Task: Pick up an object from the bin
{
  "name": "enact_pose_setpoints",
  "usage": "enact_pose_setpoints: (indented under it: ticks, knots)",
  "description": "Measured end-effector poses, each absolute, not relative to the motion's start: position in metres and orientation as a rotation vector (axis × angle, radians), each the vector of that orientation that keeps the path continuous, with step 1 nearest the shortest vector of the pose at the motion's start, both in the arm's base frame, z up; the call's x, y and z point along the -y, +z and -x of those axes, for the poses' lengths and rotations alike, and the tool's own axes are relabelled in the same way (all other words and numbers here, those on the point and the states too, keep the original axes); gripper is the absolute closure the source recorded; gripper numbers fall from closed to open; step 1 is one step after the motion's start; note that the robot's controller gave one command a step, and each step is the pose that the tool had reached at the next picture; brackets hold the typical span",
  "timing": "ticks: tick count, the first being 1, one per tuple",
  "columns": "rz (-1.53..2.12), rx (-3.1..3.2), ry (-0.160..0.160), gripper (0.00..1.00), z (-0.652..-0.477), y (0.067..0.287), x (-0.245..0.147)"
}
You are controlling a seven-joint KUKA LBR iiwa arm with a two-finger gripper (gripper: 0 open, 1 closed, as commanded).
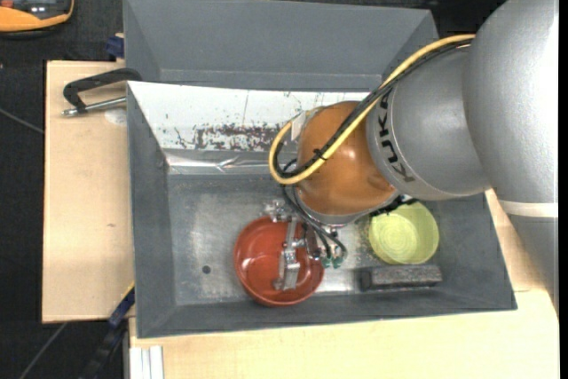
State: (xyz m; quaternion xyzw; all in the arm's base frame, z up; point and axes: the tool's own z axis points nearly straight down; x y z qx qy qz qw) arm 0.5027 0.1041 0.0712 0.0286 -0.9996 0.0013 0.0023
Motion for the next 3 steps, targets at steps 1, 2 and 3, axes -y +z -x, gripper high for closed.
enact_pose_setpoints:
  ticks: [1, 2, 3]
  knots:
    - [-0.096, 3.15, -0.006, 1.0, -0.506, 0.074, -0.109]
    - [-0.181, 3.161, -0.011, 1.0, -0.527, 0.191, -0.123]
    - [-0.118, 3.179, -0.02, 1.0, -0.578, 0.293, -0.16]
